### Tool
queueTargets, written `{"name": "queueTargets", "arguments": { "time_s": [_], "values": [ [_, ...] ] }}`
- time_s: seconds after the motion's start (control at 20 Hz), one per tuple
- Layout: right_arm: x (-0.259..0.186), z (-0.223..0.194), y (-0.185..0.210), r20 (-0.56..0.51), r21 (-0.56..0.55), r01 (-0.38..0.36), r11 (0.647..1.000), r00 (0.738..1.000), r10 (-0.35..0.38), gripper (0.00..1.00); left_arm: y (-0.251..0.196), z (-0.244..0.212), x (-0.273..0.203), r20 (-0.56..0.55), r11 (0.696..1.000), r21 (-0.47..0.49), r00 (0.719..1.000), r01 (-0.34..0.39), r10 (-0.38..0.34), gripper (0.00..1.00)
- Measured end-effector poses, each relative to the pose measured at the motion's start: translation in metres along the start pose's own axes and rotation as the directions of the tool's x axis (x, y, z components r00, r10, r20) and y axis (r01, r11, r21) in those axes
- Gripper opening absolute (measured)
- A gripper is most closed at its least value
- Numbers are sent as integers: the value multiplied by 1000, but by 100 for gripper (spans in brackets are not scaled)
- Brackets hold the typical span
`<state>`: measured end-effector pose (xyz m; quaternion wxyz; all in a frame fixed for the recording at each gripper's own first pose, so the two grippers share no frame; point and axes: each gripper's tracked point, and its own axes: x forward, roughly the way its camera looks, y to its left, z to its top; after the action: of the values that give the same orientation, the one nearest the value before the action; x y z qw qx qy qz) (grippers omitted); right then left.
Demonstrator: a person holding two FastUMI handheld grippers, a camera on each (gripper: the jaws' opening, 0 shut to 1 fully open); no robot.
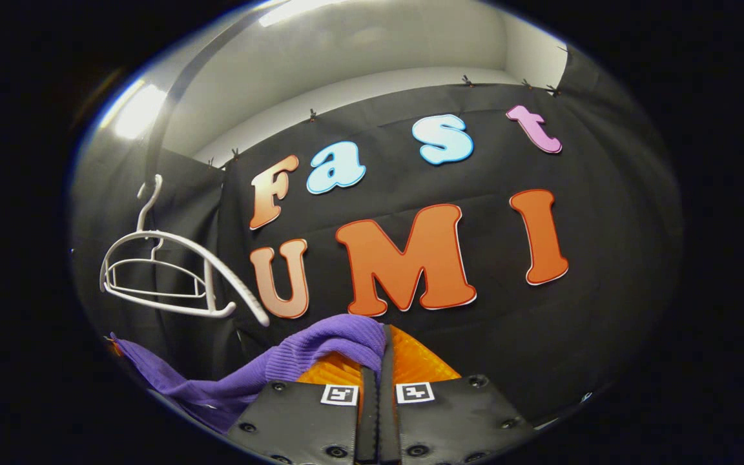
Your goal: Grasp the clothes on the hanger with both hands and then place them into the laundry hamper below.
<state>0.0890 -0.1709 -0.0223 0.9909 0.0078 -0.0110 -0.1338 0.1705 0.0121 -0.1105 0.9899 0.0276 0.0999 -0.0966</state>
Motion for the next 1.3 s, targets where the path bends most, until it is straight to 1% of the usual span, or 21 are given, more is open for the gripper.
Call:
{"name": "queueTargets", "arguments": {
  "time_s": [0.05,0.15,0.25,0.3,0.35,0.4,0.45,0.55,0.65,0.75,0.8,0.85,0.9,0.95,1.05,1.15,1.25,1.3],
  "values": [
    [-5,-10,7,-28,-5,-17,1000,999,17,8,-16,0,-3,2,999,-11,999,38,-38,6],
    [-14,-28,25,-74,-2,-58,998,996,58,8,-56,-4,-7,-10,993,-37,993,113,-114,6],
    [-28,-48,46,-114,-4,-103,995,988,102,8,-90,-22,-10,-46,982,-51,982,180,-183,6],
    [-33,-60,55,-139,-2,-122,993,983,120,8,-104,-35,-7,-75,977,-60,975,206,-210,8],
    [-39,-74,63,-168,6,-138,990,976,137,8,-117,-52,-7,-115,970,-78,964,231,-239,6],
    [-47,-90,72,-200,14,-153,988,968,152,8,-133,-72,-11,-160,962,-99,950,256,-269,8],
    [-53,-109,79,-235,16,-165,986,958,164,8,-147,-92,-14,-205,954,-111,933,277,-295,6],
    [-63,-155,86,-322,-6,-176,984,932,165,9,-166,-137,-23,-306,946,-116,895,304,-325,6],
    [-76,-211,92,-440,-24,-188,982,884,159,8,-177,-186,-32,-403,935,-124,844,332,-353,6],
    [-101,-268,99,-549,-22,-198,980,821,154,8,-193,-230,-48,-509,925,-148,775,349,-374,6],
    [-111,-290,103,-592,-18,-195,981,793,147,8,-195,-250,-52,-550,919,-165,740,358,-387,7],
    [-121,-311,103,-624,-16,-181,983,770,132,8,-200,-265,-57,-580,914,-179,711,364,-397,7],
    [-126,-323,102,-649,-11,-175,985,750,126,8,-206,-282,-60,-606,913,-180,690,366,-396,7],
    [-132,-335,100,-673,-10,-175,985,730,122,8,-210,-299,-63,-630,914,-175,671,366,-390,6],
    [-141,-356,92,-717,-8,-156,988,690,103,8,-209,-321,-72,-669,920,-158,647,357,-366,7],
    [-148,-373,91,-754,18,-145,989,648,109,10,-210,-332,-78,-698,926,-173,621,336,-356,8],
    [-154,-386,87,-777,15,-143,990,621,102,10,-204,-344,-80,-717,933,-180,607,311,-341,9],
    [-156,-390,87,-786,13,-151,988,609,103,12,-203,-349,-80,-727,937,-185,600,296,-333,10]
  ]
}}
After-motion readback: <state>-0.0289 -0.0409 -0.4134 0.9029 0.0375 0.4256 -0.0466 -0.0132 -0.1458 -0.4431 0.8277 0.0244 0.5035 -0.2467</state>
